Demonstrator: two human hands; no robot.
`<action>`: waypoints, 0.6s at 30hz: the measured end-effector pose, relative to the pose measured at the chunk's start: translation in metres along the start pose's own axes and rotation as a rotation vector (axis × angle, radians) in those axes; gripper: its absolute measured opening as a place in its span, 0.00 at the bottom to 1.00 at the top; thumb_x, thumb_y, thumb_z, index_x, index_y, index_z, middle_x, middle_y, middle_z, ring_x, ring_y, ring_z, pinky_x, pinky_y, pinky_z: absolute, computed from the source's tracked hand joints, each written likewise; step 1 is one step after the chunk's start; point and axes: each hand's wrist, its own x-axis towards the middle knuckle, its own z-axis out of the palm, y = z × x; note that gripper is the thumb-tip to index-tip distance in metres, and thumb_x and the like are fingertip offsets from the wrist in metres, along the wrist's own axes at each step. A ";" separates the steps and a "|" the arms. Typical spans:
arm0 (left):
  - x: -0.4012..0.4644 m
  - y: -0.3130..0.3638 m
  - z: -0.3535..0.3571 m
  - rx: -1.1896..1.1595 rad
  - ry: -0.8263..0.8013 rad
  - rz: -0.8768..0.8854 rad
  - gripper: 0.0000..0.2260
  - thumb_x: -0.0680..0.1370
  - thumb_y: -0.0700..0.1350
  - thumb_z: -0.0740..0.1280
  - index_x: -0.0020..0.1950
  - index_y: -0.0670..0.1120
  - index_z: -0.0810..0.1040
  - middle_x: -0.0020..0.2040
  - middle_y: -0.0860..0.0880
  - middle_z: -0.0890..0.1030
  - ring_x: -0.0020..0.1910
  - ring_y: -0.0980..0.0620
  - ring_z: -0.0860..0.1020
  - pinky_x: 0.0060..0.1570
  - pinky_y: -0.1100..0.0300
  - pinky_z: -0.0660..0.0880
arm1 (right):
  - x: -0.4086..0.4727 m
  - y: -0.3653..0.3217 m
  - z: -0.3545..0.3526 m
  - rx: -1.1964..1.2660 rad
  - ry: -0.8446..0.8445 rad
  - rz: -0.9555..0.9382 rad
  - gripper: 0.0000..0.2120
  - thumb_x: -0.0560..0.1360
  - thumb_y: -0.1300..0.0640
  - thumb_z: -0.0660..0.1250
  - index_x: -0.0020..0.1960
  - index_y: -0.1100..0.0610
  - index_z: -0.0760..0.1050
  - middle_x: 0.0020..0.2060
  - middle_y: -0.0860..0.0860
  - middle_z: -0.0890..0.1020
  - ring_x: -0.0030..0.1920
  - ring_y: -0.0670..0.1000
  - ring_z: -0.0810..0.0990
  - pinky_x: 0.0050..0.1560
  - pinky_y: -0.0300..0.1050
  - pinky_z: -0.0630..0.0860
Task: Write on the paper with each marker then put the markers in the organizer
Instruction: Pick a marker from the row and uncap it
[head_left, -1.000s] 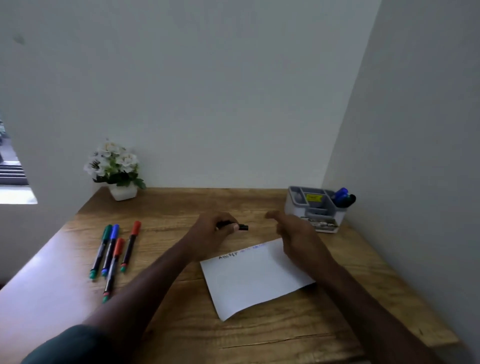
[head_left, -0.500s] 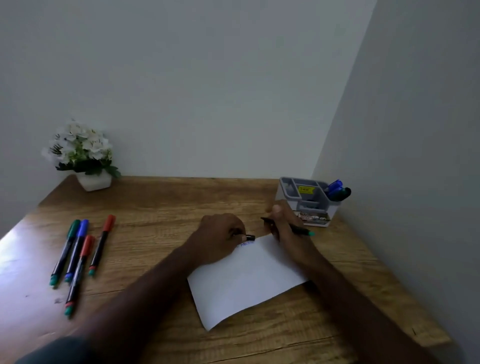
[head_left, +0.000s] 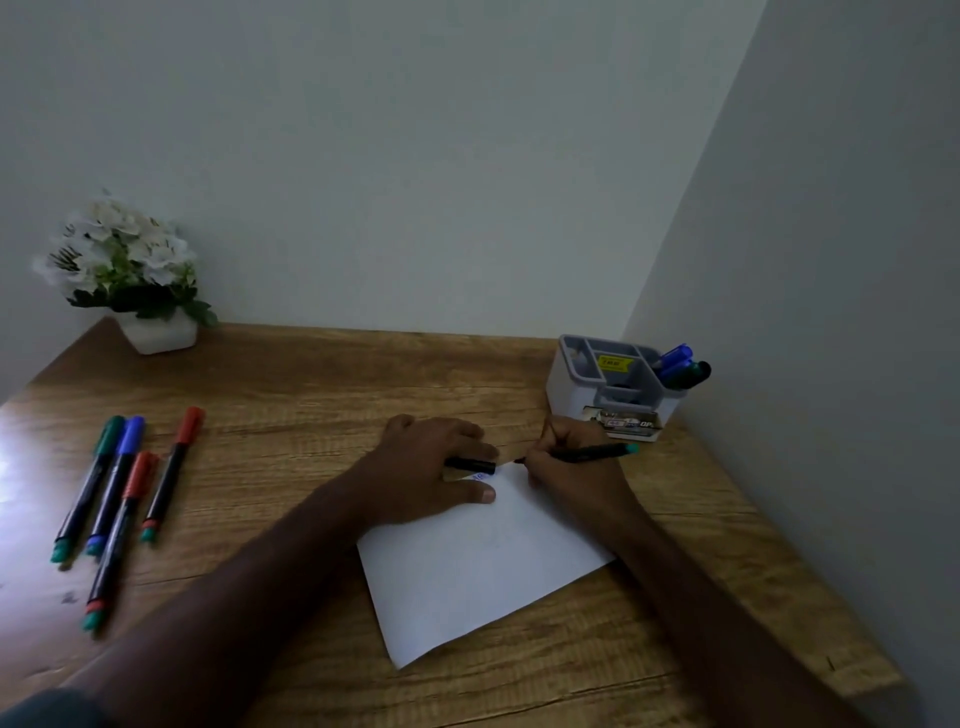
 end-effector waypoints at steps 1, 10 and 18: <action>-0.001 0.001 0.000 -0.003 -0.001 -0.003 0.29 0.72 0.69 0.58 0.72 0.63 0.67 0.75 0.57 0.66 0.74 0.57 0.60 0.72 0.41 0.50 | 0.000 0.000 0.001 0.002 0.005 -0.010 0.12 0.70 0.68 0.70 0.30 0.58 0.75 0.28 0.51 0.79 0.30 0.44 0.77 0.33 0.35 0.74; -0.002 0.006 -0.003 0.033 -0.042 0.002 0.19 0.77 0.64 0.60 0.68 0.64 0.71 0.75 0.58 0.64 0.75 0.58 0.57 0.71 0.41 0.47 | 0.003 0.001 0.003 0.001 -0.010 -0.021 0.18 0.71 0.69 0.68 0.27 0.53 0.71 0.24 0.43 0.75 0.27 0.40 0.72 0.30 0.32 0.69; -0.001 0.005 -0.001 0.023 -0.032 -0.019 0.19 0.76 0.65 0.61 0.67 0.65 0.71 0.75 0.59 0.64 0.75 0.58 0.56 0.71 0.41 0.47 | 0.004 0.002 0.004 -0.004 -0.021 -0.016 0.12 0.71 0.69 0.67 0.30 0.63 0.71 0.26 0.52 0.75 0.28 0.44 0.72 0.29 0.37 0.69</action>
